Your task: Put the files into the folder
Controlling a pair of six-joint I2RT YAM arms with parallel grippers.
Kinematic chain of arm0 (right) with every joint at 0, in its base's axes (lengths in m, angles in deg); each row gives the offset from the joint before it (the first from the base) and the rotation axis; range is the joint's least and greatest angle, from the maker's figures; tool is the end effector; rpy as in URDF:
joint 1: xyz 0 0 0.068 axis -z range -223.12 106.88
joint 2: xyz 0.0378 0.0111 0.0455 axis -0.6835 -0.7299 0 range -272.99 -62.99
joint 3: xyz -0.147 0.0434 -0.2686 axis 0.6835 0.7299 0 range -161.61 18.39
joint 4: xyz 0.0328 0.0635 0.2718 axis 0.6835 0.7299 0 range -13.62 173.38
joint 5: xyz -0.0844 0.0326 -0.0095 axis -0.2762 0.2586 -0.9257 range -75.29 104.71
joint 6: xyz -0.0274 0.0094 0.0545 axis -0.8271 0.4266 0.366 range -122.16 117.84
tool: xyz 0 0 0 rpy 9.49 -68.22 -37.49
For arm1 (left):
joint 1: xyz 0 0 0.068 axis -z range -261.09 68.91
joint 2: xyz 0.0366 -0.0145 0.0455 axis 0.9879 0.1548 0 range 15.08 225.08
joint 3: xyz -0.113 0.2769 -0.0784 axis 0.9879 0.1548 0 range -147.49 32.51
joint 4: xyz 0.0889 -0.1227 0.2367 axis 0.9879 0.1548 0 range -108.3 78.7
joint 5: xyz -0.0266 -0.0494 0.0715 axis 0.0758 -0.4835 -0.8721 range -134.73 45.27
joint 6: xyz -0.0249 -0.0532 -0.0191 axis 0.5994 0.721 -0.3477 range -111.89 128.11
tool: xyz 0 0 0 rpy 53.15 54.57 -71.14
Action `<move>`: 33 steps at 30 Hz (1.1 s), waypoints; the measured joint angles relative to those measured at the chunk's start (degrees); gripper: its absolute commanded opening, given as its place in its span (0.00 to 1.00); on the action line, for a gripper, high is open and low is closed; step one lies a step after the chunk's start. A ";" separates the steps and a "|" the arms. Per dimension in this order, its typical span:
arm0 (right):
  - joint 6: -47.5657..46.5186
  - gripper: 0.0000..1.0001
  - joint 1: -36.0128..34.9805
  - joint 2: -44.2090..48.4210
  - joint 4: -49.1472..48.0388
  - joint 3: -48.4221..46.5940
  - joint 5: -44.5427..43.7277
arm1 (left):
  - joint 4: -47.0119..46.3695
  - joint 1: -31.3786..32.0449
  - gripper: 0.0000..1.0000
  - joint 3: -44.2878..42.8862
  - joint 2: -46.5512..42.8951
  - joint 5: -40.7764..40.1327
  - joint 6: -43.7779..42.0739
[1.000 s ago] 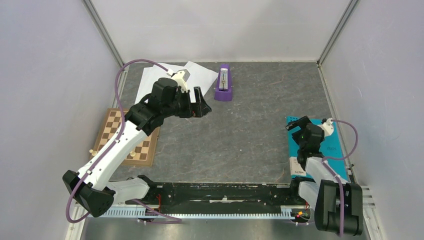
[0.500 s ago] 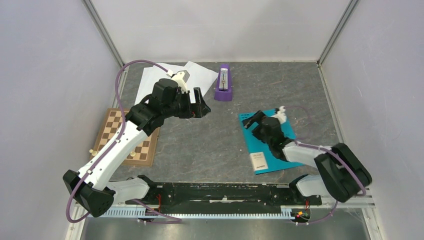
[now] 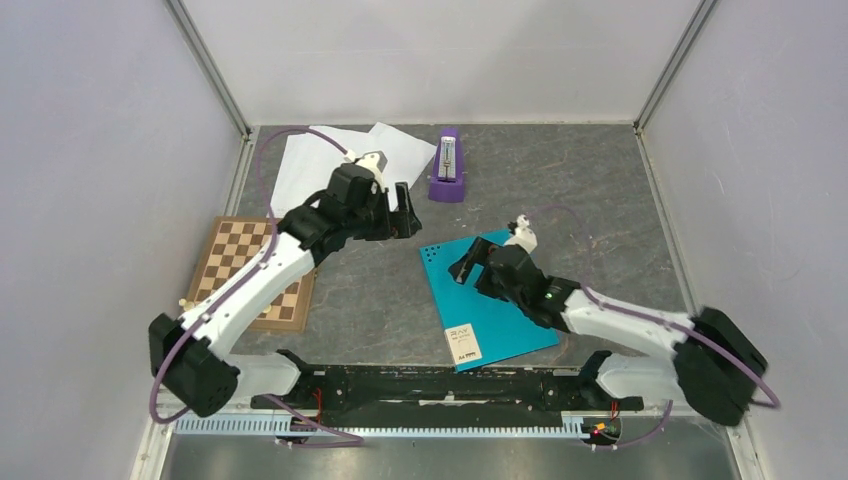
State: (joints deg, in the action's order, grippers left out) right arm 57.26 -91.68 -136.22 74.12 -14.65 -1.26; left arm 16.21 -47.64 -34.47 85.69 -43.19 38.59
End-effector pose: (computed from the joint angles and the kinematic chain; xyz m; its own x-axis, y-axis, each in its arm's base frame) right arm 0.1874 0.1929 0.2035 -0.7037 0.4534 -0.5470 0.0566 0.8032 0.5931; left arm 0.2362 -0.1575 0.3664 -0.7325 -0.1238 -0.6694 0.2287 0.8814 -0.4133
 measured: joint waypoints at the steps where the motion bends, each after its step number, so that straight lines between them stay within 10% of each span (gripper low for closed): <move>1: -0.02 0.98 0.07 3.30 1.36 0.83 0.00 | -1.14 0.00 0.95 0.52 1.84 -0.02 0.46; 16: 11.54 0.98 -8.48 32.68 12.92 21.31 12.96 | -14.56 -0.22 0.93 -6.69 31.76 5.92 -0.96; 33: 13.49 0.98 -8.52 35.43 14.45 22.73 21.92 | -14.08 -0.26 0.92 -10.32 42.16 8.20 -6.27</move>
State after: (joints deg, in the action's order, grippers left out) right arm 70.75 -100.20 -100.79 88.57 8.08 20.67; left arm 2.13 -47.90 -44.79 127.85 -34.99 32.31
